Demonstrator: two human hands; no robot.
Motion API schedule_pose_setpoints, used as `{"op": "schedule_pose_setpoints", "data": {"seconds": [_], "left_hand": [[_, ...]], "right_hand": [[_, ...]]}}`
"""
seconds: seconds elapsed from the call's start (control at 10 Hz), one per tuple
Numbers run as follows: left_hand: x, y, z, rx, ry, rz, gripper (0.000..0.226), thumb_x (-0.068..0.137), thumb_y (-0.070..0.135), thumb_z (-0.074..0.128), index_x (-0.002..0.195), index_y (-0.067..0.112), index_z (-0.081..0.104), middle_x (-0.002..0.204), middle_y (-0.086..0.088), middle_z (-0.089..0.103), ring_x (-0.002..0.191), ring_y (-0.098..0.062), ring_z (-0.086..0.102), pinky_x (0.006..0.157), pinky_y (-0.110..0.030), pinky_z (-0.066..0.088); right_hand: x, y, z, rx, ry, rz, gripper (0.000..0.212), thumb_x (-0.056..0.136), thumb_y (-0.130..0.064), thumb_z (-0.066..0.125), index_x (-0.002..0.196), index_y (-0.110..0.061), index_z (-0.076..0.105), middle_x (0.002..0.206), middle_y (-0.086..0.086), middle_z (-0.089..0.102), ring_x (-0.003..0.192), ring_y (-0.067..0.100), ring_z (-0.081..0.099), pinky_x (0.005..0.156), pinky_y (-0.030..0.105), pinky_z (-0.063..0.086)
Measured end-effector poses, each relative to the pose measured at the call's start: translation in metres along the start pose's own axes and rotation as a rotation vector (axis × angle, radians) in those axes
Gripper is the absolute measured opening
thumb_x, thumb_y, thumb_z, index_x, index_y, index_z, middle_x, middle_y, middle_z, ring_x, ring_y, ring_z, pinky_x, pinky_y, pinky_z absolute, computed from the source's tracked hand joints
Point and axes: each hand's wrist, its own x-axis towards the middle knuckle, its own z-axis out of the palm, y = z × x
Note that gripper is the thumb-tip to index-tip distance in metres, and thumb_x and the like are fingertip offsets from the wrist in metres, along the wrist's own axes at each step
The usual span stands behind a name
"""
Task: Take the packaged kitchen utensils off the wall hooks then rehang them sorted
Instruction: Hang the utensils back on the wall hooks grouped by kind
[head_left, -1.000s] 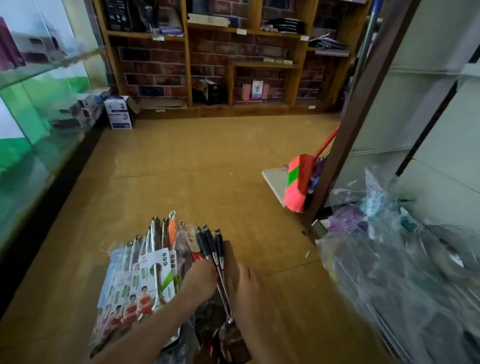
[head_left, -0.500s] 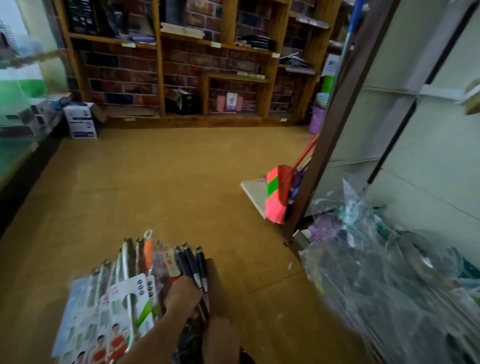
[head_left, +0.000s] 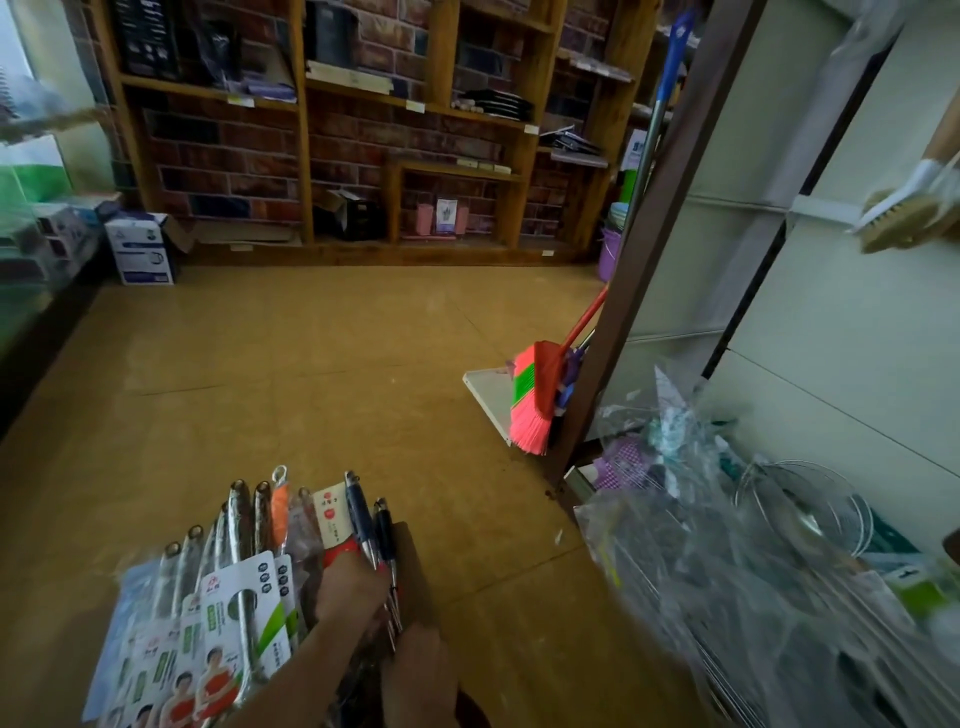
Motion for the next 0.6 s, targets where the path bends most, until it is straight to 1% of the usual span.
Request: {"op": "schedule_pose_setpoints", "data": {"seconds": [0.1,0.2,0.3,0.4,0.5,0.6], "left_hand": [[-0.021,0.025,-0.016,-0.02,-0.014,0.068,0.018,0.089,0.022,0.062,0.095,0.005,0.058,0.084,-0.015,0.068,0.07,-0.029,0.07,0.062,-0.04,0.061],[-0.034,0.051,-0.023,-0.055,0.0,0.148,0.015,0.089,0.021,0.063,0.084,0.009,0.055,0.076,-0.013,0.066,0.056,-0.028,0.069,0.049,-0.039,0.059],[-0.053,0.084,-0.031,-0.044,-0.005,0.233,0.016,0.087,0.019,0.063,0.085,0.003,0.062,0.073,-0.011,0.067,0.054,-0.025,0.067,0.048,-0.036,0.058],[-0.086,0.13,-0.037,-0.141,-0.018,0.322,0.013,0.087,0.016,0.064,0.078,0.011,0.058,0.073,-0.013,0.068,0.056,-0.029,0.069,0.049,-0.039,0.058],[-0.125,0.175,-0.041,-0.232,-0.043,0.396,0.018,0.085,0.013,0.067,0.081,0.021,0.052,0.082,-0.014,0.069,0.063,-0.031,0.071,0.049,-0.041,0.058],[-0.166,0.218,-0.042,-0.314,-0.091,0.491,0.023,0.081,0.01,0.07,0.098,0.014,0.056,0.089,-0.014,0.068,0.063,-0.027,0.07,0.043,-0.034,0.054]], "right_hand": [[-0.053,-0.027,-0.062,-0.047,-0.018,-0.003,0.03,0.103,-0.029,0.048,0.128,-0.014,0.054,0.134,0.008,0.056,0.127,0.023,0.055,0.103,0.033,0.043],[-0.047,-0.021,-0.077,-0.01,0.074,-0.061,0.021,0.102,-0.031,0.049,0.118,-0.019,0.055,0.134,0.009,0.055,0.127,0.024,0.053,0.102,0.034,0.043],[-0.055,-0.017,-0.106,-0.01,0.139,-0.069,0.03,0.101,-0.032,0.049,0.123,-0.013,0.057,0.131,0.008,0.057,0.125,0.024,0.055,0.101,0.034,0.043],[-0.067,-0.012,-0.149,0.027,0.244,-0.095,0.027,0.101,-0.031,0.048,0.118,-0.013,0.06,0.124,0.007,0.061,0.116,0.024,0.059,0.096,0.034,0.047],[-0.084,0.002,-0.194,0.055,0.349,-0.123,0.023,0.102,-0.026,0.047,0.117,-0.016,0.061,0.122,0.004,0.06,0.112,0.022,0.059,0.094,0.033,0.046],[-0.11,0.018,-0.241,0.077,0.49,-0.149,0.022,0.101,-0.024,0.047,0.115,-0.018,0.063,0.118,0.002,0.061,0.109,0.021,0.059,0.089,0.03,0.044]]}}
